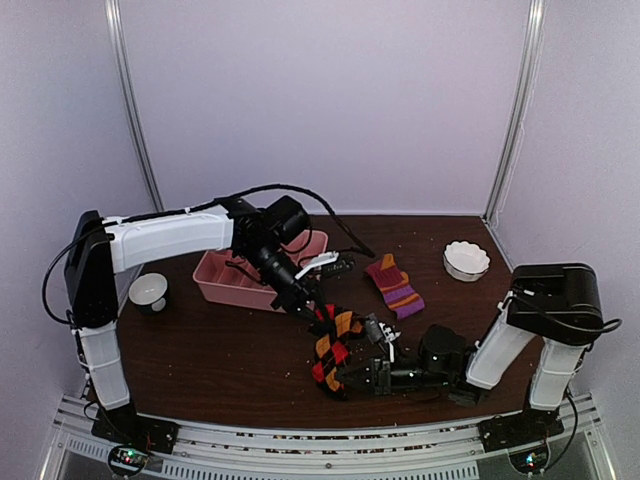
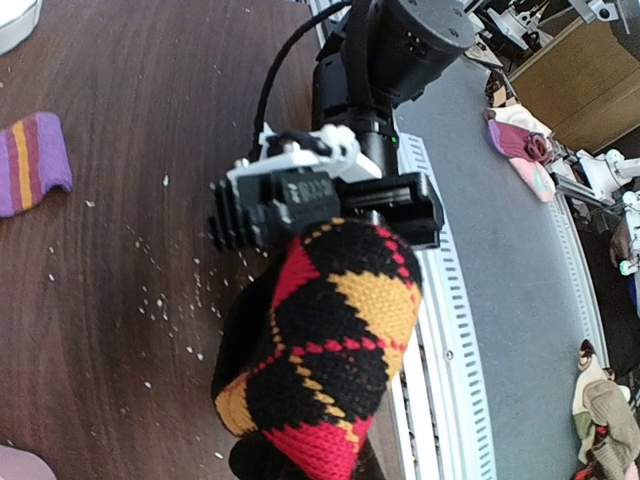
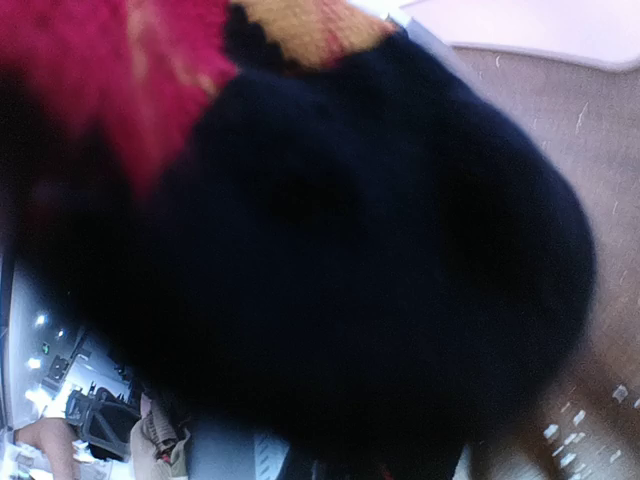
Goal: Roll the socks
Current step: Adjust the sock at the center of the board.
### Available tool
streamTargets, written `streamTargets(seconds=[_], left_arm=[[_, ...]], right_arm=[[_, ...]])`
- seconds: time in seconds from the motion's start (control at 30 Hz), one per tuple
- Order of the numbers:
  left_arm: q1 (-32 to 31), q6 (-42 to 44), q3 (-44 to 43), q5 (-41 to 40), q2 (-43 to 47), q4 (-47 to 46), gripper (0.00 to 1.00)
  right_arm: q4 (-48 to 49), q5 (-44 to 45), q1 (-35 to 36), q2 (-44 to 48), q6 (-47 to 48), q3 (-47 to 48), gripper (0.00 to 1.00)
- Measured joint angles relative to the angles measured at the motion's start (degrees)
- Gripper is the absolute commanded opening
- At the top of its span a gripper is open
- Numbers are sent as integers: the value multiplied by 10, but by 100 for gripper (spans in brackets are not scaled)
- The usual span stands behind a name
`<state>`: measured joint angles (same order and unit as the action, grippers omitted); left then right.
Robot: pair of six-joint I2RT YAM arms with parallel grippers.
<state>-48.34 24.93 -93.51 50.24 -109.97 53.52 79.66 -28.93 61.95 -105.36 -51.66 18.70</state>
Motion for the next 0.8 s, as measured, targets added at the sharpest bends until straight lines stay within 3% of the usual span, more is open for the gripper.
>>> streamTargets(seconds=[0.27,0.6,0.63,0.7,0.8], left_arm=[[-5,-38,57,-24,53,-29,0],[-25,-59,65,-152,-11,-138,0],[-25,-58,60,-164,-23,-149,0],[-25,-56,50,-182,-41,-164,0],[-25,-52,38,-205,-57,-183,0]], right_arm=[[14,-12,28,-7,-55,-17,0],[-173,41,10,-7,-42,29,0],[-193,47,7,-7,-38,35,1],[-226,61,-1,-7,-26,42,16],[-271,79,-10,9,-1,53,26]])
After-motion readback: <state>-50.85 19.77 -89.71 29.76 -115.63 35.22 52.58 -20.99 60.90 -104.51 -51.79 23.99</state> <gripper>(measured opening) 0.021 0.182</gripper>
